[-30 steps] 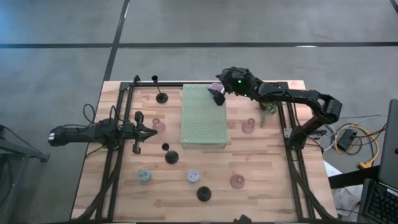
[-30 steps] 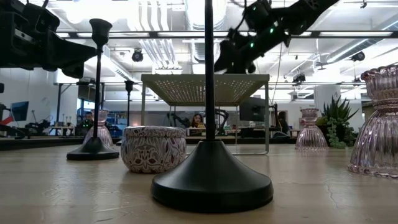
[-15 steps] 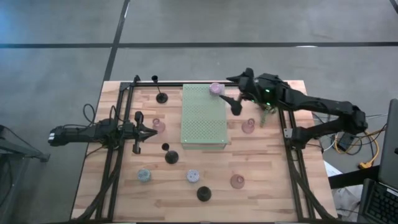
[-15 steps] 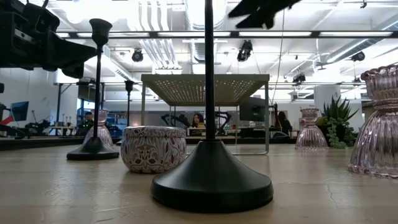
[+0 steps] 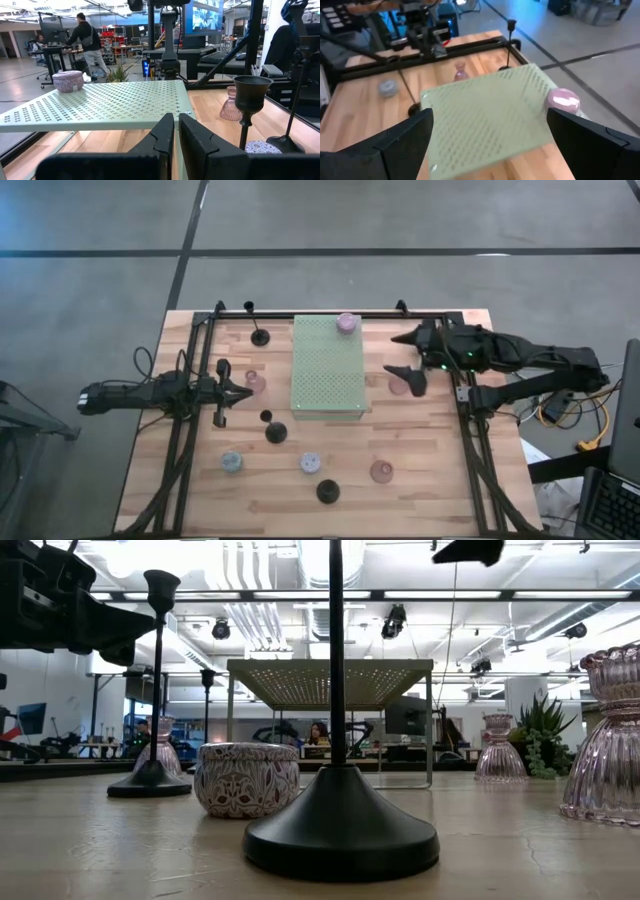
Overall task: Pick & Place candle stick holders
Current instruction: Put the right candle on the shelf
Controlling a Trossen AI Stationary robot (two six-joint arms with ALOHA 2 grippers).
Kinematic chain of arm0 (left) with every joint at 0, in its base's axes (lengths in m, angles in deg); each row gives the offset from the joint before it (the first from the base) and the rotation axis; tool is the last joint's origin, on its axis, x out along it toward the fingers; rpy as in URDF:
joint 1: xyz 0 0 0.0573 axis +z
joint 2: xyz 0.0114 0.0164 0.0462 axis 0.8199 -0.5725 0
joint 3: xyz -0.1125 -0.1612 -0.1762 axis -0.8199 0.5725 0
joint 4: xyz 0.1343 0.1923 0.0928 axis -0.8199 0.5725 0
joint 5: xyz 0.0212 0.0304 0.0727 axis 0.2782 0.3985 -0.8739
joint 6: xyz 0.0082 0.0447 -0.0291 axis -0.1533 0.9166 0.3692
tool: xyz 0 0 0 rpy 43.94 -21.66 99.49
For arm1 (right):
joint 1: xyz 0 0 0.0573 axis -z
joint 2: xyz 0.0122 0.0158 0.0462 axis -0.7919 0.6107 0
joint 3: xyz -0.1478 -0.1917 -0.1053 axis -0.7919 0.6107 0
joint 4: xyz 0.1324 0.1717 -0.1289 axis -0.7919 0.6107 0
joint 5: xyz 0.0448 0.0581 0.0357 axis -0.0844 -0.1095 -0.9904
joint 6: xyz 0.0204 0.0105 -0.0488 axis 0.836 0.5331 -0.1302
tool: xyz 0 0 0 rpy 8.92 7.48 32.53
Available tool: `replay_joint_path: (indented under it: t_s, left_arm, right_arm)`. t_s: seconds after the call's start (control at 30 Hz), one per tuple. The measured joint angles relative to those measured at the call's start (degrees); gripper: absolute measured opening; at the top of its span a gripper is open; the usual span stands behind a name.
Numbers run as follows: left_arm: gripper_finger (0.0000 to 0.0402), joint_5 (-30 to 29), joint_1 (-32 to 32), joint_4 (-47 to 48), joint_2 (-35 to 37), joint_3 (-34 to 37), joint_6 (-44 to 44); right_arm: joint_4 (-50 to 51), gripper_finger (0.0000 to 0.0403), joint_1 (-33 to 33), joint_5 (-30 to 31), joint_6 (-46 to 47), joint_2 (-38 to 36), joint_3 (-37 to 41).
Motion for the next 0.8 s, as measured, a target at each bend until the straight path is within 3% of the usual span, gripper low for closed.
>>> replay_joint_path:
  t_s: [0.23,0.6,0.8]
  left_arm:
    - [0.0032,0.00,0.00,0.00,0.00,-0.02,0.02]
    - [0.0032,0.02,0.00,0.00,0.00,0.00,0.02]
    - [0.0032,0.00,0.00,0.00,0.00,-0.01,0.02]
  right_arm:
    - [11.14,0.0384,-3.62,2.22,2.27,-8.10,1.45]
    - [13.37,0.0384,-5.04,2.07,-5.80,-29.33,9.58]
    - [18.48,0.0384,-5.03,2.05,-5.12,-40.02,11.55]
